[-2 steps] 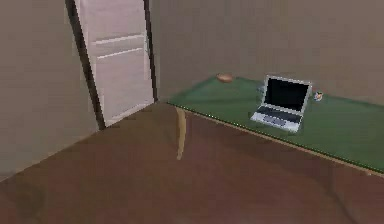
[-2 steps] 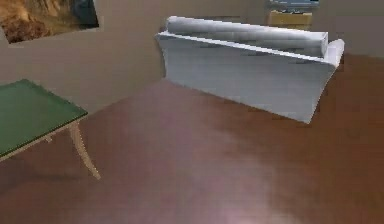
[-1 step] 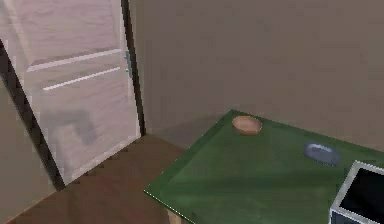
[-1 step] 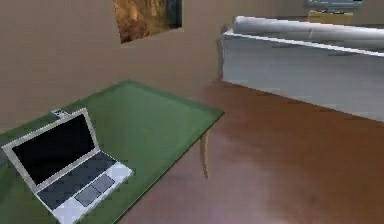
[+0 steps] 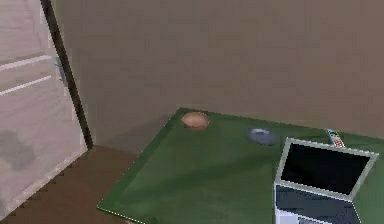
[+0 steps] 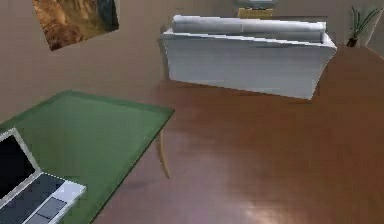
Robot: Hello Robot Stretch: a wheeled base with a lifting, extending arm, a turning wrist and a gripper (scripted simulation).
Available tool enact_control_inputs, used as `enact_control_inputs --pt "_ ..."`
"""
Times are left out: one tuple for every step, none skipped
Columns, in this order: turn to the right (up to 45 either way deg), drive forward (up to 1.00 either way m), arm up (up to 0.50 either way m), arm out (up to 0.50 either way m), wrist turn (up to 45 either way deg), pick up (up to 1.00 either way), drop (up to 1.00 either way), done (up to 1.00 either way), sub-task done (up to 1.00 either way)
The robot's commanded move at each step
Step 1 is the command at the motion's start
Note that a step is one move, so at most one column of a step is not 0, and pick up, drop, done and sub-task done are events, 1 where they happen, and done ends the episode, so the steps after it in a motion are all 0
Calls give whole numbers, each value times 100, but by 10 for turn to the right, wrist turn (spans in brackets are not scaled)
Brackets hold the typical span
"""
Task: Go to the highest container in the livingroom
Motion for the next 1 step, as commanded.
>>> enact_control_inputs --pt "0 0 0 0 0 0 0 100 0"
